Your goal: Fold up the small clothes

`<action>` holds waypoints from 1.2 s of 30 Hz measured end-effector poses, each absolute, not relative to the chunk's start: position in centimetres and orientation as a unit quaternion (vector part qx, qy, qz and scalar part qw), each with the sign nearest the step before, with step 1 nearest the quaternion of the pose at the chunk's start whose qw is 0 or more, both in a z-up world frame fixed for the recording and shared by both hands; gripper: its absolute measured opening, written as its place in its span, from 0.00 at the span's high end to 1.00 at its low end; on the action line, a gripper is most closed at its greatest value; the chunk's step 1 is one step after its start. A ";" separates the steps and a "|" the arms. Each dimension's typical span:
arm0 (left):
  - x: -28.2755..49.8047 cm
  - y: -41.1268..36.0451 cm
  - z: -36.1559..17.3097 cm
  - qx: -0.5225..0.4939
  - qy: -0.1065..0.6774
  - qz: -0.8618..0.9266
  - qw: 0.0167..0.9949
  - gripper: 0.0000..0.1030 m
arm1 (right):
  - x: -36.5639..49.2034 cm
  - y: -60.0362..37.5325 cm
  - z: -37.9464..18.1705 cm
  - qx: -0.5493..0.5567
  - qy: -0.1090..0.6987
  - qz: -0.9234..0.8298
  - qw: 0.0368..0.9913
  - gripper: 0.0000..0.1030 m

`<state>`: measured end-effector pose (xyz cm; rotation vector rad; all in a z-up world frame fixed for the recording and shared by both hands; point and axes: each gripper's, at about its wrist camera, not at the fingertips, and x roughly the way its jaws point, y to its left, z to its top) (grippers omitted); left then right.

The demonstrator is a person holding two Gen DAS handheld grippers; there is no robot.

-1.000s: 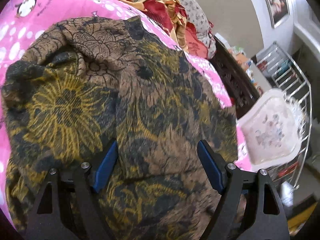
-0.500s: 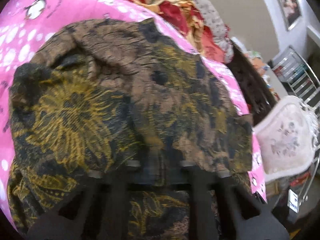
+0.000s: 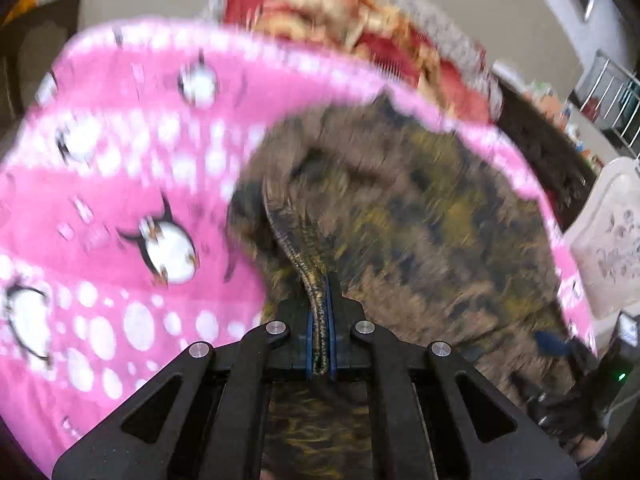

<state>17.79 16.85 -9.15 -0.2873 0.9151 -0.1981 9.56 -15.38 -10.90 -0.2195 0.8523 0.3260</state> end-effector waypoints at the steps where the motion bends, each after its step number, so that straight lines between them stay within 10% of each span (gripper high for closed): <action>1: 17.8 16.9 -9.8 -0.130 0.441 -0.095 0.883 0.95 | 9.6 -15.4 -10.9 -0.106 0.411 0.157 0.892 0.15; 9: 16.4 17.3 -8.2 -0.134 0.426 -0.049 0.894 0.90 | 9.4 -15.6 -10.2 -0.100 0.413 0.154 0.892 0.17; 15: 14.3 16.5 -3.8 -0.108 0.318 0.036 0.941 0.39 | 11.1 -16.8 -6.1 -0.050 0.369 0.140 0.917 0.69; 25: 19.7 10.4 -10.2 -0.027 0.418 -0.014 0.908 0.37 | 17.3 -30.2 -9.8 0.106 0.438 0.082 0.889 0.80; 28: 19.1 10.2 -10.1 -0.014 0.398 -0.013 0.917 0.35 | 16.2 -28.6 -9.6 0.015 0.454 0.053 0.889 0.45; 30: 18.8 11.0 -9.9 -0.025 0.397 -0.020 0.917 0.35 | 16.1 -28.8 -9.5 0.015 0.465 0.053 0.884 0.44; 32: 18.4 12.4 -10.1 -0.041 0.401 -0.006 0.915 0.35 | 16.3 -29.6 -7.7 0.036 0.459 0.050 0.887 0.72; 36: 18.2 16.5 -10.7 -0.154 0.398 -0.022 0.904 0.35 | 18.7 -29.3 -2.6 0.048 0.396 0.058 0.915 0.75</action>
